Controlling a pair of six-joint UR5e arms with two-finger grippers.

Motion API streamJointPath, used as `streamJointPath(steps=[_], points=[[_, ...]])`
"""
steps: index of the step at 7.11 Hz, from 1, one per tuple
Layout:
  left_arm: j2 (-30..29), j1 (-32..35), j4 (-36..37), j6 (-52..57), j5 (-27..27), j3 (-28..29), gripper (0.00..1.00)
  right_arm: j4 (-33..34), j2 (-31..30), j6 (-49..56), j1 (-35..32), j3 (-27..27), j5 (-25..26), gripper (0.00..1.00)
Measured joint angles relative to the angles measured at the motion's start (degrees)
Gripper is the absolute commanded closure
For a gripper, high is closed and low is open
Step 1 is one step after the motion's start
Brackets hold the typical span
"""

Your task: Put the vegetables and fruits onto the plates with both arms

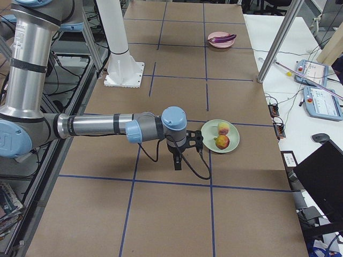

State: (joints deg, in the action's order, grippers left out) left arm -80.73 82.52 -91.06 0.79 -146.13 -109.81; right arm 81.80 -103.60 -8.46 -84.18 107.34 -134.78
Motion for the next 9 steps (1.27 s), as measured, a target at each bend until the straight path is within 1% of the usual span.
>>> streamJointPath(steps=[1,2,4,9], points=[[0.05,0.02,0.17,-0.02,-0.14,-0.19,0.00,-0.01,0.08,0.01,0.03,-0.15,0.01,0.00],[-0.01,0.06,0.36,-0.04,0.91,-0.32,0.00,0.00,0.12,0.00,0.05,-0.21,0.01,0.00],[0.07,0.09,0.43,-0.01,5.05,-0.46,0.00,-0.02,0.15,-0.18,0.06,-0.23,0.07,0.00],[0.30,0.10,0.45,0.00,5.85,-0.58,0.00,-0.12,0.12,-1.09,0.07,-0.21,0.40,0.00]])
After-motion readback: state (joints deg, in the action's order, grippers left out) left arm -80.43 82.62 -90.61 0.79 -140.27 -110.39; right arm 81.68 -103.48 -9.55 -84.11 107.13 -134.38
